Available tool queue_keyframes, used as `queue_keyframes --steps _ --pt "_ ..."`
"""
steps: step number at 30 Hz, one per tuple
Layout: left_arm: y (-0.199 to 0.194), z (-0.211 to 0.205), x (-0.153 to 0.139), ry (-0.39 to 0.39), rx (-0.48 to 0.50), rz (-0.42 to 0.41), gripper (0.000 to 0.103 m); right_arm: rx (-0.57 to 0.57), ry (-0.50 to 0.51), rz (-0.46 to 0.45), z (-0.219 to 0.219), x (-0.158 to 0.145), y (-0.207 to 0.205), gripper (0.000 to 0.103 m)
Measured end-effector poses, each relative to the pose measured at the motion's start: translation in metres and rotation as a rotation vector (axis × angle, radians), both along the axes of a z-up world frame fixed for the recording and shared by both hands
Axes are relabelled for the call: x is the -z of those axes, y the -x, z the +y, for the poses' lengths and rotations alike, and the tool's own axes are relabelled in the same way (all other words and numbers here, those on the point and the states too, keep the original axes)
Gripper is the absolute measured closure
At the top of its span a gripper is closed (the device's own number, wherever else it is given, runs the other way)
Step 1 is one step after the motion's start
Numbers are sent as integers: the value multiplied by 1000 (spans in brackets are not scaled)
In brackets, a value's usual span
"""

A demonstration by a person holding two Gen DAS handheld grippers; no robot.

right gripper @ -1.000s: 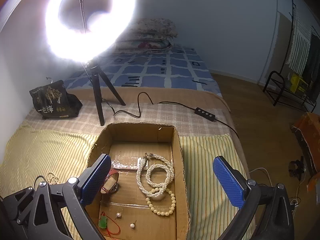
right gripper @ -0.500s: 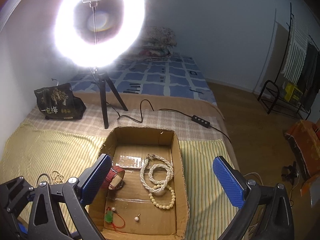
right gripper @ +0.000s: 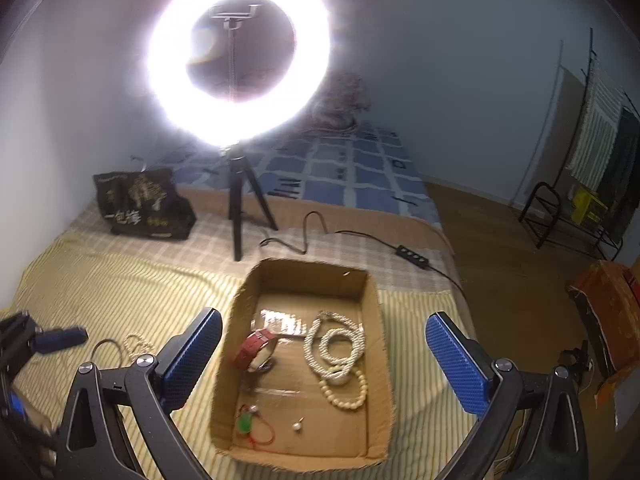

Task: Organize jewelry
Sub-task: 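Withdraw both open tools from the box back over the sheet, then move the left tool to the black bangle while the right tool approaches the short pearl necklace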

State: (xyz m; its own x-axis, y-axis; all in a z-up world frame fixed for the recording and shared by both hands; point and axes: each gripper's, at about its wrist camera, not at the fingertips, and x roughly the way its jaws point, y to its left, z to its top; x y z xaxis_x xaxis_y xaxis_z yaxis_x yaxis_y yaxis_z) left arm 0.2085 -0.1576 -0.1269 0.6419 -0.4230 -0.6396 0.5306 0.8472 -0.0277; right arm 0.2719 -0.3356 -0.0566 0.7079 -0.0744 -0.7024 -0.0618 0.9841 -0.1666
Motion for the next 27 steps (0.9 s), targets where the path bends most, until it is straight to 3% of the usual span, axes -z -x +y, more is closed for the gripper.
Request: queue_keyframes --steps 13,21,27 --pt "4 120 35 -52 -168 63 30 -178 -90 128 65 20 7 2" --pt "-3 159 64 -21 -236 153 30 -280 -110 286 112 60 0 19" --pt "-5 158 80 -21 -199 197 30 -323 -147 403 139 98 -6 32"
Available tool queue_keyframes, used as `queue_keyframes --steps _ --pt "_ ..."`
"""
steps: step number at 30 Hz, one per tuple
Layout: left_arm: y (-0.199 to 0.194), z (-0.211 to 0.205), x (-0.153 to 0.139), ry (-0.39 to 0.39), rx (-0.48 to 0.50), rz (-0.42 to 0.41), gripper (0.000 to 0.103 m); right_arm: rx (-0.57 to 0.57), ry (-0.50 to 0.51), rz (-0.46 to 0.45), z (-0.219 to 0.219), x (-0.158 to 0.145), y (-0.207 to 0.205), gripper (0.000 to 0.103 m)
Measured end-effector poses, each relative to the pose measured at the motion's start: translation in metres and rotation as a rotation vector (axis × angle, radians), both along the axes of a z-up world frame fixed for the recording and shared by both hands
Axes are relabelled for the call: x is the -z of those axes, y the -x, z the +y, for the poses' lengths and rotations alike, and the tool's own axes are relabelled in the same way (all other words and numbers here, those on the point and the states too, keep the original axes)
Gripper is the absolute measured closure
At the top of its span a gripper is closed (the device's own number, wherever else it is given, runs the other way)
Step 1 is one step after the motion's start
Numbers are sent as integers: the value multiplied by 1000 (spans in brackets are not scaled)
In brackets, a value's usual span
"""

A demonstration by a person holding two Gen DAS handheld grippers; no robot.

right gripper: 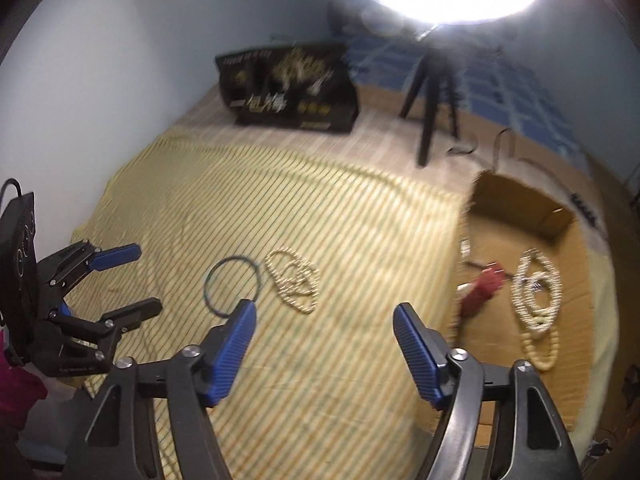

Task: Organize jewelry
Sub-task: 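Move the left tool to the black bangle while the right tool approaches the short pearl necklace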

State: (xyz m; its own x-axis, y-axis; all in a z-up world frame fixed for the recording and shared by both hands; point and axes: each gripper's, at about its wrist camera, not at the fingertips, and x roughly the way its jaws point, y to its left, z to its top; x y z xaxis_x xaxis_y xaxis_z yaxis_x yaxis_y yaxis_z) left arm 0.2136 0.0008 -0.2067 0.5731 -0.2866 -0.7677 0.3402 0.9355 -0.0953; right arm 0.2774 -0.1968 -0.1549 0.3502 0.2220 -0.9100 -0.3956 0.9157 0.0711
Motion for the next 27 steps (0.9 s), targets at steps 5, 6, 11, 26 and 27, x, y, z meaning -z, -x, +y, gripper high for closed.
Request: queue_keyframes --steps 5,6,11,26,27 --pt "-2 -8 14 -9 27 31 30 -37 23 65 15 30 -1 43" --pt "-4 -7 17 -5 18 41 30 -33 24 83 16 37 -3 46" --pt "-20 -2 27 20 -40 79 35 40 -19 138 12 57 -18 53" --pt "-46 -4 54 3 -52 146 64 193 -156 259 4 93 -60 66" --pt "-47 -4 55 3 -52 147 64 195 -155 260 5 94 -61 66"
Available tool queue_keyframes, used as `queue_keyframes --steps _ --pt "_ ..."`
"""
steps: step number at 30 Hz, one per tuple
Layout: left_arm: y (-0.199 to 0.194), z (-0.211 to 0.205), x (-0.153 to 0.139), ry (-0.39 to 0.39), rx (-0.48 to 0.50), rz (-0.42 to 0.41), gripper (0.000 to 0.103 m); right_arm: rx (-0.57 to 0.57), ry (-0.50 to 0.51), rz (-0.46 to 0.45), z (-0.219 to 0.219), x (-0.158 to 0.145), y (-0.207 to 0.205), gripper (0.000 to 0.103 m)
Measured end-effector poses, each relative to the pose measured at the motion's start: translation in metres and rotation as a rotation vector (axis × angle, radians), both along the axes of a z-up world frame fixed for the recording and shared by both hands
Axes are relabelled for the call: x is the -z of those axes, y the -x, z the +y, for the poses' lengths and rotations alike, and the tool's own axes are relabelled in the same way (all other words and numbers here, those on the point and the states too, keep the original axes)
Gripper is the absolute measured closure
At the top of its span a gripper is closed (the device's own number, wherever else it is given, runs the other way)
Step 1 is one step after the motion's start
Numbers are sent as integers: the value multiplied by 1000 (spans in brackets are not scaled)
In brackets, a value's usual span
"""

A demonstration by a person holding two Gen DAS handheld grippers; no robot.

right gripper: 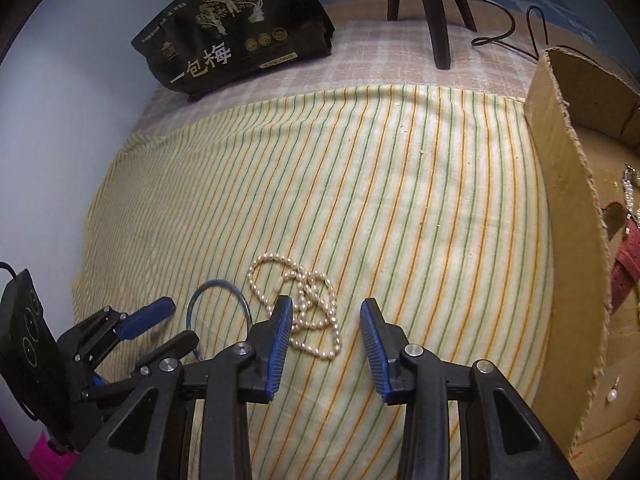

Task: Organize jewelry
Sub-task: 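Move the left tool to the black bangle while the right tool approaches the short pearl necklace, then close the right tool on the short pearl necklace while the left tool closes on the bangle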

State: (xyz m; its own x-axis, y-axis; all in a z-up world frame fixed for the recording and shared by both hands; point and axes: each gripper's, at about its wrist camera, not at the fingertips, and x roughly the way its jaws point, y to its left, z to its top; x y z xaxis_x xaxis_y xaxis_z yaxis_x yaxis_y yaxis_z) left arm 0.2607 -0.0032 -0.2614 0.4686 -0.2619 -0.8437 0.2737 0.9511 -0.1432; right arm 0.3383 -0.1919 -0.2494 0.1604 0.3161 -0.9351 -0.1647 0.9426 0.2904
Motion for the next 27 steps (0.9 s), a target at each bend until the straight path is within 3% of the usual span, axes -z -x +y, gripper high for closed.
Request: queue_keyframes --steps 7,13,15,21,23,27 --pt "-6 -5 4 -19 5 -3 68 -11 37 -5 11 4 -6 71" --pt "-8 -9 9 -41 8 -13 69 -83 167 -37 35 11 -5 71" --pt "-8 -11 11 -46 5 -23 74 -102 199 -54 40 11 -3 71" --pt "-11 -17 14 -52 -19 -52 98 -134 244 -95 47 11 1 85" --pt "-12 -19 14 -55 -20 -60 101 -132 239 -99 46 10 1 97" --pt "-11 -16 11 -29 -44 -60 101 -116 211 -106 39 8 2 98"
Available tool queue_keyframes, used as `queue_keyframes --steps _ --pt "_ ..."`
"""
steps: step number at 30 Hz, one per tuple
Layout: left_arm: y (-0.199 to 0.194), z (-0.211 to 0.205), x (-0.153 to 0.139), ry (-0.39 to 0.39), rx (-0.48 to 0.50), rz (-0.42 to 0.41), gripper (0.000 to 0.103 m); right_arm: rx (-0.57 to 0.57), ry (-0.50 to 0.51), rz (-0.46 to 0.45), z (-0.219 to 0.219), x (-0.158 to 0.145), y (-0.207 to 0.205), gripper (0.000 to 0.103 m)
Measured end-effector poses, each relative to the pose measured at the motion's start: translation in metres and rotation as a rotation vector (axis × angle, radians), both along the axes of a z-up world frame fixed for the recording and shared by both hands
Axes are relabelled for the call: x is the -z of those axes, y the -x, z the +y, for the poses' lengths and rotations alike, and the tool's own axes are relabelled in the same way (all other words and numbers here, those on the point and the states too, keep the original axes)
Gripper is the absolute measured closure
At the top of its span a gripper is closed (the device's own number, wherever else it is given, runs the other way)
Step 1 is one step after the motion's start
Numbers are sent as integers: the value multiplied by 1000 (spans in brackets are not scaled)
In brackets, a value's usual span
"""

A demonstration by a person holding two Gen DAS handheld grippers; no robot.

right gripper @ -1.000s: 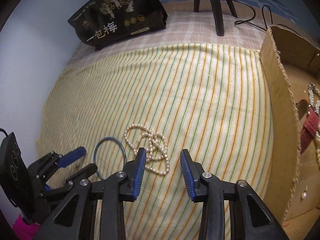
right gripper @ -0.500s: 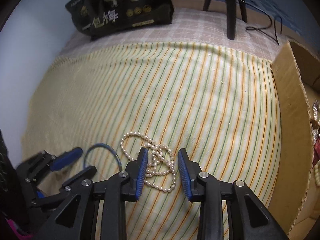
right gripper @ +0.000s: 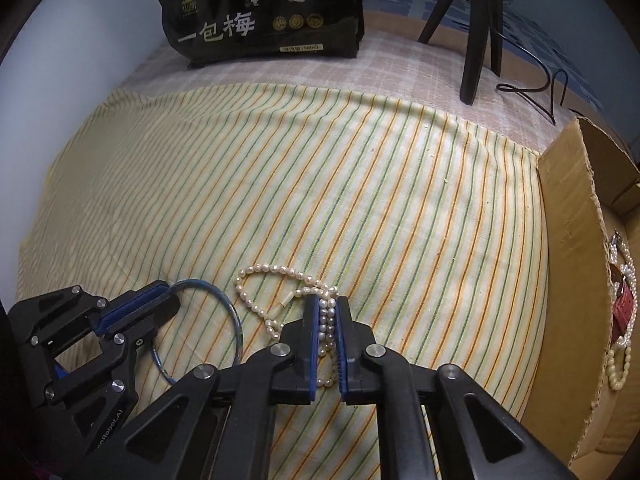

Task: Organize jewelry
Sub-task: 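Close the right tool on the short pearl necklace while the left tool closes on the bangle, then lift and carry the bangle and short necklace over the box with both tools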

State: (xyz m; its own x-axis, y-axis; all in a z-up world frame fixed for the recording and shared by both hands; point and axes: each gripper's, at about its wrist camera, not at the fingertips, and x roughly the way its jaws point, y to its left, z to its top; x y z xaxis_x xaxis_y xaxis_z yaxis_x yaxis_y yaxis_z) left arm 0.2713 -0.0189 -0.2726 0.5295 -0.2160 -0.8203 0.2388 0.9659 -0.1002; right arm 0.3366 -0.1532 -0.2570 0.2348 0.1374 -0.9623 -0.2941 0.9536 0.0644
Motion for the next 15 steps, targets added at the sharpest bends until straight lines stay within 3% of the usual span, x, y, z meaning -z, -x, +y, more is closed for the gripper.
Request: queue_keyframes --steps 15 --pt "24 10 -31 59 -22 -44 102 44 -102 -50 -22 -35 16 98"
